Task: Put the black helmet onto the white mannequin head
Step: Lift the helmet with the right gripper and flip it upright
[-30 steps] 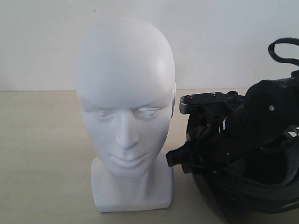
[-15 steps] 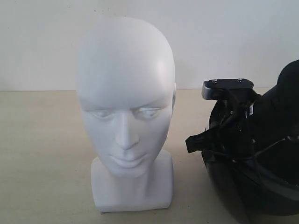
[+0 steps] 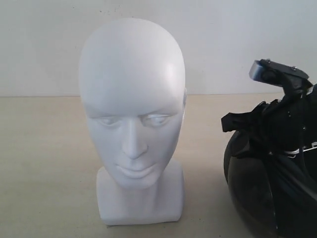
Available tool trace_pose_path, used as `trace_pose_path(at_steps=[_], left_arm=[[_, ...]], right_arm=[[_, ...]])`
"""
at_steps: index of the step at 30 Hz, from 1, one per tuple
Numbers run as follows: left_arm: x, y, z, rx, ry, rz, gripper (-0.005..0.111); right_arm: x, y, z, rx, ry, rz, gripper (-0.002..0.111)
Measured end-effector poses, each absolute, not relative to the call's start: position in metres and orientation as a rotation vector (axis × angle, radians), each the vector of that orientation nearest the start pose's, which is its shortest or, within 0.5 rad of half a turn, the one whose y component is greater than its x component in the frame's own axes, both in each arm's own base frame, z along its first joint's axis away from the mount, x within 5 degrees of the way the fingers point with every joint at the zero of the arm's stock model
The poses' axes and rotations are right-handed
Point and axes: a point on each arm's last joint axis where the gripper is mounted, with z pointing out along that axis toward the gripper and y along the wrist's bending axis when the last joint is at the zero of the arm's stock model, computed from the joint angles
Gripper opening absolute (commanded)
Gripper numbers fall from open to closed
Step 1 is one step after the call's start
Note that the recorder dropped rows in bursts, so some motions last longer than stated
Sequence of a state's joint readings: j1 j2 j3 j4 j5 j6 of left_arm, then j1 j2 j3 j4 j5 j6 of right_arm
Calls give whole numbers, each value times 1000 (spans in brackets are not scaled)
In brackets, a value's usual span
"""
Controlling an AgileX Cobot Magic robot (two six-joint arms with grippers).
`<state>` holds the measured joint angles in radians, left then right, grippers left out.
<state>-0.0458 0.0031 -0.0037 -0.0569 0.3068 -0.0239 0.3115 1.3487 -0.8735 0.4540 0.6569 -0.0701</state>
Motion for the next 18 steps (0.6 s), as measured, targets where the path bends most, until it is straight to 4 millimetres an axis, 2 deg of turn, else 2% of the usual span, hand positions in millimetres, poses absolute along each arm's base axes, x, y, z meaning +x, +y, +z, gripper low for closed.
trace_pose_path(at_steps=[6, 10, 12, 15, 18], left_arm=[[54, -4, 187, -17, 1790, -104, 4], [54, -4, 187, -17, 1790, -104, 4], [54, -4, 187, -17, 1790, -104, 4], [54, -4, 187, -17, 1790, -104, 4], [54, -4, 187, -17, 1790, -104, 4]], right_arm=[[245, 90, 274, -55, 2527, 738, 0], [241, 90, 287, -39, 2458, 808, 0], [235, 90, 297, -40, 2416, 831, 0], [212, 86, 327, -65, 2286, 852, 0], [196, 83, 343, -91, 2220, 857, 0]])
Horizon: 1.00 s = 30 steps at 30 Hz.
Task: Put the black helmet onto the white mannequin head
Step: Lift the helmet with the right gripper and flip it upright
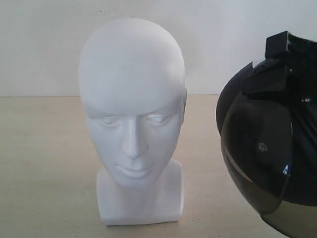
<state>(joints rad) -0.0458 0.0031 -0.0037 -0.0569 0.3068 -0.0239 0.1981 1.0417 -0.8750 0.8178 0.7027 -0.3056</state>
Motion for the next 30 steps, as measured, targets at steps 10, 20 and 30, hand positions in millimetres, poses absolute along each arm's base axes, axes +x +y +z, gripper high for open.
trace_pose_path(at_steps=[10, 20, 30], left_arm=[[54, -4, 187, -17, 1790, -104, 4], [54, -4, 187, -17, 1790, -104, 4], [54, -4, 187, -17, 1790, -104, 4]], right_arm=[[189, 78, 347, -56, 2234, 804, 0], [193, 78, 352, 64, 2209, 581, 0], [193, 88, 360, 222, 2073, 489, 0]])
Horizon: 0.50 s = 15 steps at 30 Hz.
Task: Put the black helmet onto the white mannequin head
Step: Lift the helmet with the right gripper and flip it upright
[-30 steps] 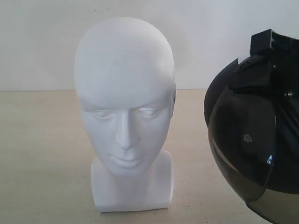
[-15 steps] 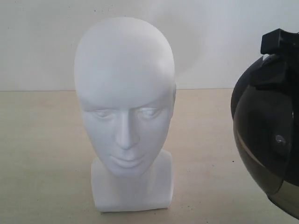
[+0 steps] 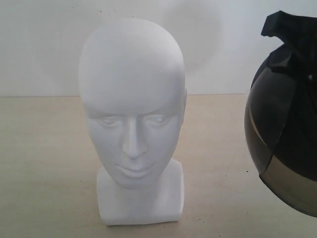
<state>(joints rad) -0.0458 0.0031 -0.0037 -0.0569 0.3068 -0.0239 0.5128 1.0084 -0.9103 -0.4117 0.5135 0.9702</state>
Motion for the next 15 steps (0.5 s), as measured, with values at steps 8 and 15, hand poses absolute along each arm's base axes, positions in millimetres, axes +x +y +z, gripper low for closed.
trace_pose_path(at_steps=[8, 15], left_arm=[[54, -4, 187, -17, 1790, -104, 4], [54, -4, 187, -17, 1790, -104, 4]], right_arm=[[195, 94, 355, 298, 1931, 585, 0], [196, 97, 340, 357, 1850, 695, 0]])
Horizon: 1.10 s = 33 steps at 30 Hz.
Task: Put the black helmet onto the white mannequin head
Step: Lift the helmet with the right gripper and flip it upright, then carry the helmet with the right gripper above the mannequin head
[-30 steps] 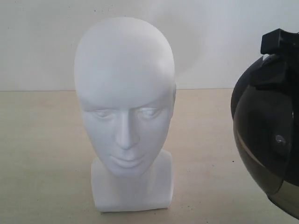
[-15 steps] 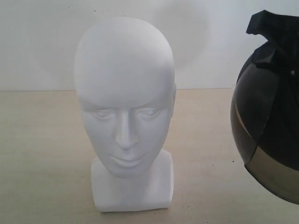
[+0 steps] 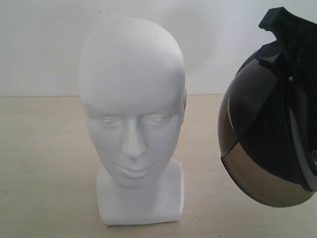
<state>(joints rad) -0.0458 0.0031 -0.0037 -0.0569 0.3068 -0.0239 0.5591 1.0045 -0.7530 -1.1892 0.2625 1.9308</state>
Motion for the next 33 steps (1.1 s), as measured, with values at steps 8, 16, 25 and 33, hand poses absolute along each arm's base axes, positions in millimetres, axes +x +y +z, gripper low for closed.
trace_pose_path(at_steps=[8, 16, 25, 33], left_arm=[[54, -4, 187, -17, 1790, -104, 4], [54, -4, 187, -17, 1790, -104, 4], [54, -4, 187, -17, 1790, -104, 4], [54, -4, 187, -17, 1790, -104, 4]], right_arm=[[195, 103, 344, 252, 1808, 737, 0], [194, 104, 344, 211, 1805, 739, 0], [192, 110, 344, 206, 1820, 827, 0], [201, 93, 348, 339, 1790, 891, 0]])
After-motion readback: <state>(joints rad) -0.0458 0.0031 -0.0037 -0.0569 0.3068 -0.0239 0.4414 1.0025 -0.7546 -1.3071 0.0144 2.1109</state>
